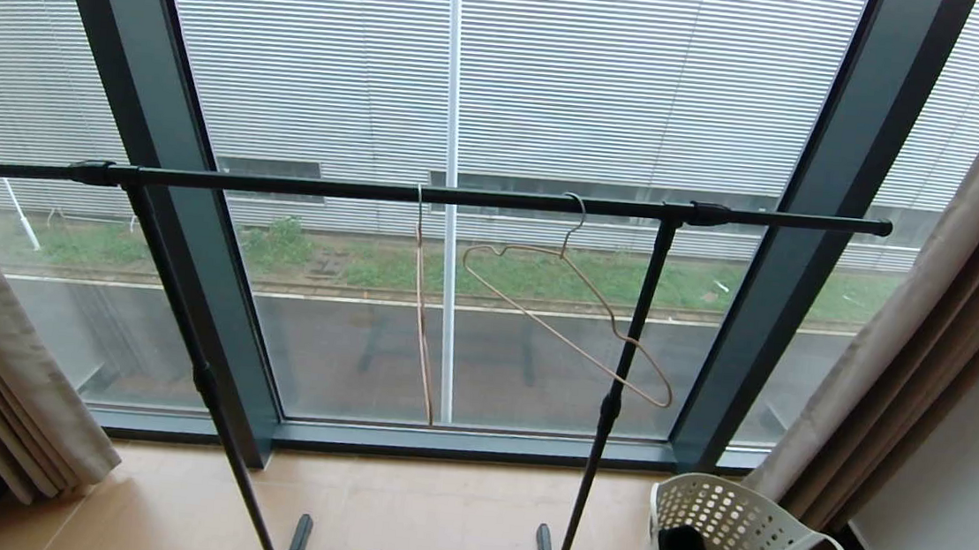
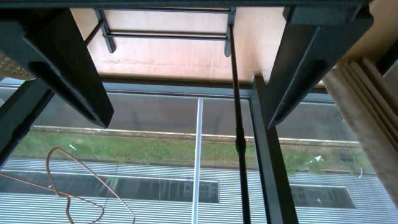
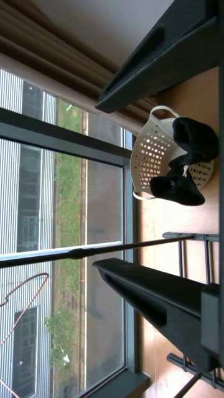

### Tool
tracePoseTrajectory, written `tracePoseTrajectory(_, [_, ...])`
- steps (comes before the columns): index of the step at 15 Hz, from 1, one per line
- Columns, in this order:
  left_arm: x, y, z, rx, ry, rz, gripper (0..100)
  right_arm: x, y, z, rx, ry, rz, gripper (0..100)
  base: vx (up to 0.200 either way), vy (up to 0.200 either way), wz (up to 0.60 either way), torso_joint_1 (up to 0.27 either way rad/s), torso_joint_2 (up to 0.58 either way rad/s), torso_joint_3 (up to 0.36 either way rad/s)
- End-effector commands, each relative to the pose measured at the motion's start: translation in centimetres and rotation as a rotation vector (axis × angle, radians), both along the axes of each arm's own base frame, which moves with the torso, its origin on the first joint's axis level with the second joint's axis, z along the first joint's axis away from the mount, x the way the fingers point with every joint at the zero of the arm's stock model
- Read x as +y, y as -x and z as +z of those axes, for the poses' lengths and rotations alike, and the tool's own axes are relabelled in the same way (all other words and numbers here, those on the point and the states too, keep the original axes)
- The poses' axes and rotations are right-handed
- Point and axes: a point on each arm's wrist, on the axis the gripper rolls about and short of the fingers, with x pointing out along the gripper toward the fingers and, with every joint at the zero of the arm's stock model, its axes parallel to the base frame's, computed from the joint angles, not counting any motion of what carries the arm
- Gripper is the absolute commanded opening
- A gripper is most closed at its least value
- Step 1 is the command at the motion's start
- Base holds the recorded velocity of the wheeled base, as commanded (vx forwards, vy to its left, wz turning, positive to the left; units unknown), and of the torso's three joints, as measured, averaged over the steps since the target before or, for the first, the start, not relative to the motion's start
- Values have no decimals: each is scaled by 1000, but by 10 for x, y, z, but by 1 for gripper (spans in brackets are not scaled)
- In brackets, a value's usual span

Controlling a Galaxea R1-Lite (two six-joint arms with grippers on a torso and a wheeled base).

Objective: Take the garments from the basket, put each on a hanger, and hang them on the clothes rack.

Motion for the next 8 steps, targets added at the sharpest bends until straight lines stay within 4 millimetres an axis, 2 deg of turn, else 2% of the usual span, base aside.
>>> tracePoseTrajectory(1, [0,0,0,2,1,0,100,0,0,0,2,1,-3,100,0,0,0,0,0,0])
tracePoseTrajectory(8, [0,0,0,0,1,0,100,-1,0,0,3,-1,-40,100,0,0,0,0,0,0])
